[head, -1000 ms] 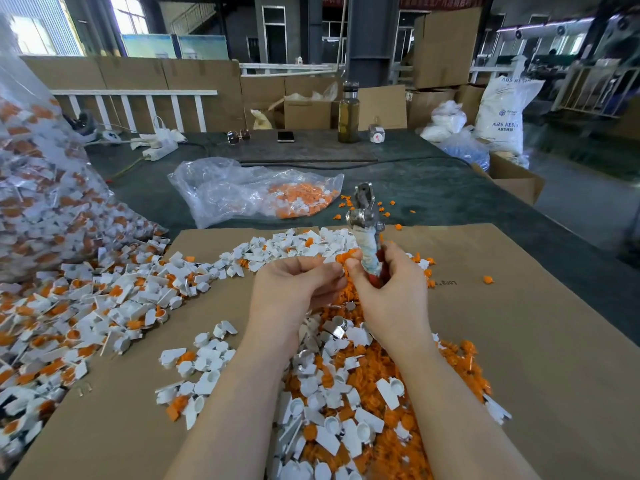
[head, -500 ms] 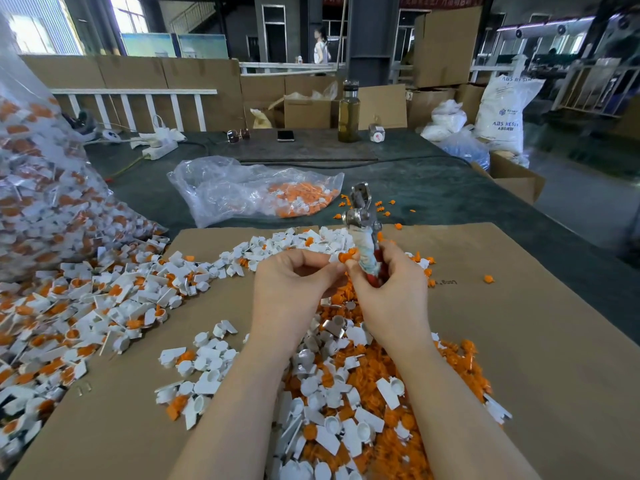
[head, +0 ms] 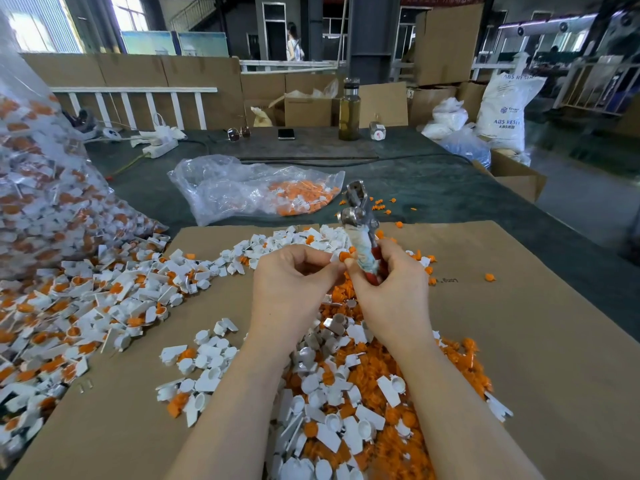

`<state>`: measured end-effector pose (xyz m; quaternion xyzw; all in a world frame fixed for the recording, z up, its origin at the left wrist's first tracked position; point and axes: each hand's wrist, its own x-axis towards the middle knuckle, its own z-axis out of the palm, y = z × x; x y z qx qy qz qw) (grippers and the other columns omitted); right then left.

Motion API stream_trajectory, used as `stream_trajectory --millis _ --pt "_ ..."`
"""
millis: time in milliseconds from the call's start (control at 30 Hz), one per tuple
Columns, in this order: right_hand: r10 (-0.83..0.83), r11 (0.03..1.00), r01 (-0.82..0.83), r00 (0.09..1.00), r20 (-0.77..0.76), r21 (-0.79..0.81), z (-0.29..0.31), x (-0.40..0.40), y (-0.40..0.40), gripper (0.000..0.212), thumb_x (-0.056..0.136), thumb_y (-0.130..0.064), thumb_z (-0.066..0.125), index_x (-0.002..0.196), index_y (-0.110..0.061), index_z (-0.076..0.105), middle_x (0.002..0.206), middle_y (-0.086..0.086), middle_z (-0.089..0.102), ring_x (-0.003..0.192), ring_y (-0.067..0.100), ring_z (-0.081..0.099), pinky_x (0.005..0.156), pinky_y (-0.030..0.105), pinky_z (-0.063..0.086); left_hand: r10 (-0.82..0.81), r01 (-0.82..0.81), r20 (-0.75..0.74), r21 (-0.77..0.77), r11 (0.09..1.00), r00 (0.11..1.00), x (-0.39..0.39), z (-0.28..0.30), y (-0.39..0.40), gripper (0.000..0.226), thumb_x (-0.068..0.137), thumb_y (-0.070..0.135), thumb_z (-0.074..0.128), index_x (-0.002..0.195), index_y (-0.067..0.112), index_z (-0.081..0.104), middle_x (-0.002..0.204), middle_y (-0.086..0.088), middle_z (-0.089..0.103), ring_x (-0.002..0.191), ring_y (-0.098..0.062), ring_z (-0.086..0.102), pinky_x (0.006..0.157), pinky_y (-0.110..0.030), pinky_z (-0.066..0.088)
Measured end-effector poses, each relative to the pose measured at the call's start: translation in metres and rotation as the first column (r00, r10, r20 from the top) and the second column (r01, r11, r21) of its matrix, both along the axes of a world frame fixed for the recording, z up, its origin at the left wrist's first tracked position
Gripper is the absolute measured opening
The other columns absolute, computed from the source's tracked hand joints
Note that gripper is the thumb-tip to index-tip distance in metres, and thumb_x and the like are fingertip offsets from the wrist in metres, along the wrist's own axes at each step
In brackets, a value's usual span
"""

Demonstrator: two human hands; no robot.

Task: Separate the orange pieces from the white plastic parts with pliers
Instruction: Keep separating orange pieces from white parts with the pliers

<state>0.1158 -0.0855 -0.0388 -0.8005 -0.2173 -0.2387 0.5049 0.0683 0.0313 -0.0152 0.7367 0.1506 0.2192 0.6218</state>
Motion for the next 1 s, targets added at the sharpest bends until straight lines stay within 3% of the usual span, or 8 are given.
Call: stream_trajectory --millis 267,400,500,633,700,833,933,1000 --pt "0.031 0.998 -0.034 0.996 -0.080 -0.043 0.000 0.004 -0.001 0.012 0.087 -0.024 0.070 0.089 -0.029 0.059 0.074 -0.017 0.061 0.069 0.005 0.059 0.059 0.021 0.047 0.029 -0.029 0.010 -0.014 0.999 1.000 0.002 -0.003 0.000 0.009 0.079 0.017 0.082 0.076 0.017 0.073 0.068 0.005 0.074 0.065 -0.008 0.072 0.062 -0.020 0.058" --pt "0.048 0.996 -0.056 0.993 -0.109 -0.074 0.000 0.004 -0.001 0.010 0.087 -0.023 0.068 0.094 -0.026 0.062 0.071 -0.019 0.057 0.066 0.001 0.056 0.057 0.015 0.038 0.064 -0.064 0.007 -0.022 0.998 0.998 0.003 -0.005 0.002 0.013 0.079 0.025 0.083 0.076 0.017 0.072 0.067 0.004 0.074 0.062 -0.008 0.071 0.059 -0.019 0.056" --pt "0.101 0.991 -0.115 0.976 -0.191 -0.066 0.002 0.005 -0.003 0.007 0.088 -0.026 0.067 0.094 -0.026 0.063 0.076 -0.015 0.062 0.072 0.002 0.059 0.057 0.016 0.044 0.071 -0.071 0.001 0.018 0.997 0.997 0.004 -0.006 0.003 0.012 0.083 0.023 0.080 0.076 0.019 0.070 0.066 0.006 0.073 0.064 -0.008 0.071 0.063 -0.022 0.057" --pt "0.224 0.972 -0.233 0.909 -0.350 0.017 0.006 0.006 -0.011 0.011 0.088 -0.022 0.067 0.099 -0.024 0.067 0.090 -0.009 0.069 0.083 0.005 0.064 0.075 0.027 0.054 0.084 -0.084 0.030 -0.009 0.996 0.996 0.004 -0.005 0.009 0.011 0.086 0.017 0.077 0.079 0.019 0.068 0.068 0.006 0.074 0.063 -0.006 0.071 0.056 -0.013 0.053" --pt "0.264 0.960 -0.280 0.880 -0.395 0.018 0.008 0.007 -0.018 0.010 0.088 -0.020 0.067 0.095 -0.026 0.067 0.091 -0.008 0.069 0.084 0.004 0.064 0.075 0.026 0.053 0.075 -0.070 0.060 -0.082 0.994 0.995 0.003 -0.004 0.012 0.009 0.086 0.012 0.075 0.081 0.015 0.068 0.068 0.005 0.074 0.063 -0.007 0.072 0.056 -0.012 0.052" --pt "0.289 0.930 -0.360 0.840 -0.459 -0.072 0.013 0.010 -0.027 0.018 0.087 -0.021 0.067 0.105 -0.020 0.066 0.095 -0.007 0.066 0.086 0.004 0.062 0.077 0.027 0.050 0.050 -0.032 0.125 -0.143 0.989 0.991 0.001 -0.004 0.018 0.007 0.088 0.009 0.072 0.084 0.011 0.067 0.071 0.002 0.074 0.069 -0.013 0.074 0.062 -0.014 0.054" --pt "0.290 0.889 -0.425 0.810 -0.509 -0.170 0.015 0.009 -0.029 0.021 0.087 -0.022 0.067 0.106 -0.016 0.065 0.100 0.003 0.067 0.090 0.017 0.064 0.085 0.043 0.052 0.044 -0.016 0.149 -0.184 0.983 0.988 0.000 -0.005 0.022 0.006 0.088 0.006 0.072 0.085 0.009 0.067 0.071 0.002 0.074 0.068 -0.013 0.074 0.062 -0.013 0.053" --pt "0.302 0.863 -0.466 0.787 -0.539 -0.196 0.015 0.008 -0.030 0.019 0.088 -0.023 0.067 0.106 -0.018 0.064 0.100 0.002 0.068 0.089 0.019 0.065 0.087 0.045 0.052 0.046 -0.016 0.156 -0.191 0.981 0.987 0.001 -0.005 0.023 0.005 0.088 0.005 0.071 0.086 0.008 0.067 0.072 0.001 0.073 0.067 -0.013 0.073 0.063 -0.014 0.053"
